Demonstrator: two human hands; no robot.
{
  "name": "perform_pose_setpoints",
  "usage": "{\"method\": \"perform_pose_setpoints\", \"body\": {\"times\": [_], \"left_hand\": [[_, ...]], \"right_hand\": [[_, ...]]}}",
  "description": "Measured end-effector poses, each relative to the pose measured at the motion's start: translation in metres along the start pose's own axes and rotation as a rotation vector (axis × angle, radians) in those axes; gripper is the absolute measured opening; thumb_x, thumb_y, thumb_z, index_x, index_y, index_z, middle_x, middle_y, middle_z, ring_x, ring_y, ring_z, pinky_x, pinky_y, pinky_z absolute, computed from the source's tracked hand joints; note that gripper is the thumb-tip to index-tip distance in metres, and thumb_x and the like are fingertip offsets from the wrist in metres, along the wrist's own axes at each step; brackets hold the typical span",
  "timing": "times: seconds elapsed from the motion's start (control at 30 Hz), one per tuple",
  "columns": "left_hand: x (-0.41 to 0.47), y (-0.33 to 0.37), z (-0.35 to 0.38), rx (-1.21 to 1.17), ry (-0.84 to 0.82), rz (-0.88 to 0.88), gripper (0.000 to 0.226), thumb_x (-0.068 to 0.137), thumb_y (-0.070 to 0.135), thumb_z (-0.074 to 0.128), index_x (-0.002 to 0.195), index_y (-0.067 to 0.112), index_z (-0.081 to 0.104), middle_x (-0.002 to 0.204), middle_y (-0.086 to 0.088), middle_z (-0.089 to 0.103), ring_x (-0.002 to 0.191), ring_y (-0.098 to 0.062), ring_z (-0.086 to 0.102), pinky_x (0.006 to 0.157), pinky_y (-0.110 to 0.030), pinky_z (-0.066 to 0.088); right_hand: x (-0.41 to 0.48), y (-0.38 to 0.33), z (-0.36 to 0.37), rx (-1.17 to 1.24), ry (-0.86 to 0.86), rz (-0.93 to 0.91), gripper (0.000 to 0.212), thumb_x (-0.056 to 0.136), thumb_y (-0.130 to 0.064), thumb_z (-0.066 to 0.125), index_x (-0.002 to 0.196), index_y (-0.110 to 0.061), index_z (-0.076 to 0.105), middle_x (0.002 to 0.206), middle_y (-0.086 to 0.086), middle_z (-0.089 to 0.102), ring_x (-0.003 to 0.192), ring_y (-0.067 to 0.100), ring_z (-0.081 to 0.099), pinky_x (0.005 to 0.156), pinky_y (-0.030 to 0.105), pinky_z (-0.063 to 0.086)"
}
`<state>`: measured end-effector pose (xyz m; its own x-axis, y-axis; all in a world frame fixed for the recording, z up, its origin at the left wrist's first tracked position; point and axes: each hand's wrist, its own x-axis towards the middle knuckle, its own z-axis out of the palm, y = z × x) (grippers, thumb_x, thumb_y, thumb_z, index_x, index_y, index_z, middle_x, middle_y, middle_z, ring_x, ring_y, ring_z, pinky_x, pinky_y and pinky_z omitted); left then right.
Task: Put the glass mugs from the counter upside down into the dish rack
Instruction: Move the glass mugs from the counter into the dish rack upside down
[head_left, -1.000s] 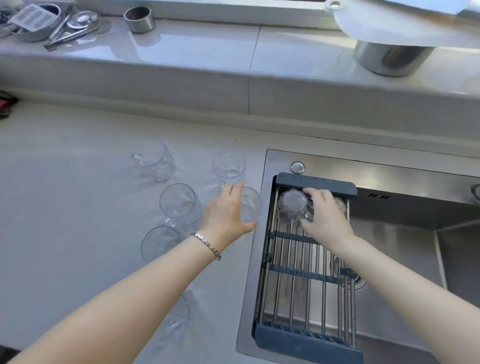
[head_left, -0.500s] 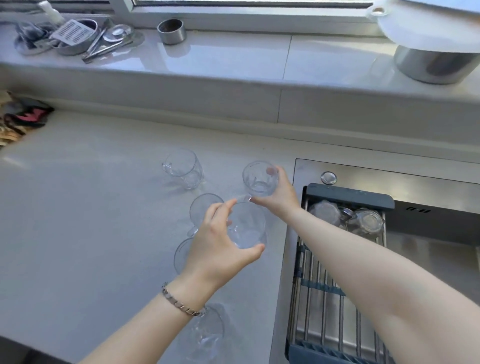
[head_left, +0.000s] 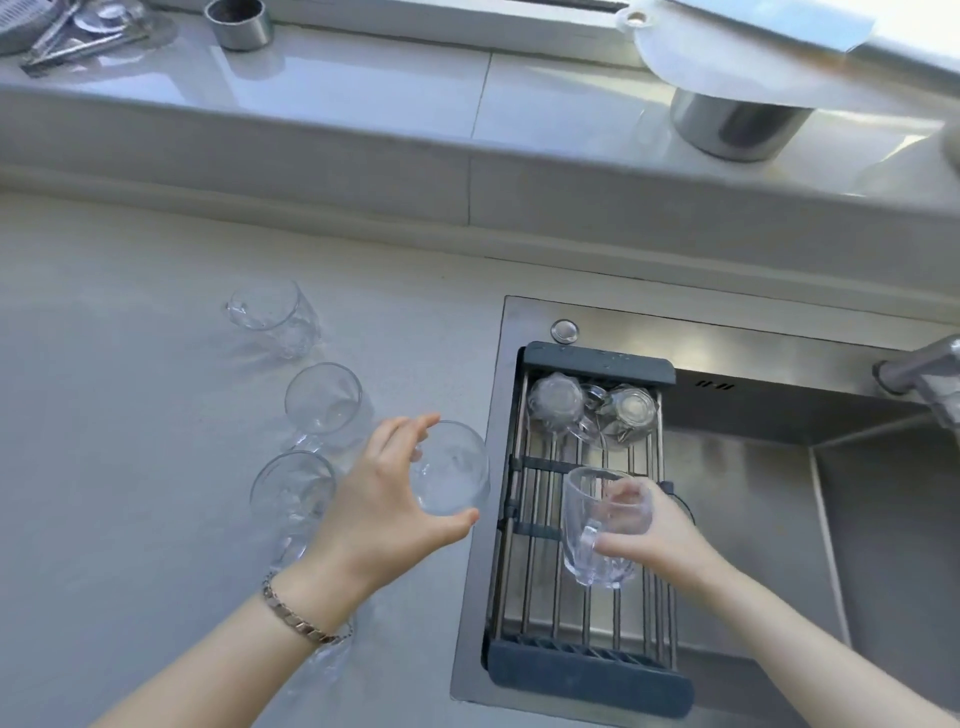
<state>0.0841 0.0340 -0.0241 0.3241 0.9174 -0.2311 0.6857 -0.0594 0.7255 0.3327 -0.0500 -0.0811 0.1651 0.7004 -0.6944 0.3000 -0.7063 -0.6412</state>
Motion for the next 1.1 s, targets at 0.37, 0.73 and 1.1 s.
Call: {"method": "perform_pose_setpoints", "body": {"times": [0.37,0.73,1.1], "left_hand": [[-0.006,0.001,0.004,0.039,0.022,0.027,0.083,0.061,0.022,0.085,0.133,0.020,0.044,0.111,0.012,0.042,0.099,-0.007,0.049,0.087,-0.017,0.037],[-0.010,0.004,0.008,0.038,0.002,-0.013,0.082,0.060,0.022,0.085,0.132,0.021,0.045,0.109,0.015,0.043,0.099,-0.006,0.051,0.086,-0.017,0.038],[0.001,0.053,0.071,-0.787,-0.393,-0.591,0.069,0.065,0.037,0.080,0.123,0.011,0.054,0.114,-0.005,0.064,0.093,-0.022,0.069,0.076,-0.034,0.061]], "right_hand": [[0.064,-0.018,0.011,0.267,-0.148,0.570,0.054,0.080,-0.049,0.061,0.113,-0.007,0.052,0.122,0.017,0.048,0.100,0.031,0.055,0.083,0.039,0.055],[0.073,-0.040,0.014,0.319,-0.110,0.407,0.070,0.085,-0.058,0.049,0.140,-0.017,0.033,0.138,0.023,0.046,0.087,0.030,0.067,0.062,0.030,0.058],[-0.057,0.017,0.025,0.133,0.209,-0.616,0.078,0.059,-0.036,0.078,0.118,-0.061,0.034,0.132,-0.030,0.034,0.123,-0.001,0.043,0.087,0.007,0.046]]}}
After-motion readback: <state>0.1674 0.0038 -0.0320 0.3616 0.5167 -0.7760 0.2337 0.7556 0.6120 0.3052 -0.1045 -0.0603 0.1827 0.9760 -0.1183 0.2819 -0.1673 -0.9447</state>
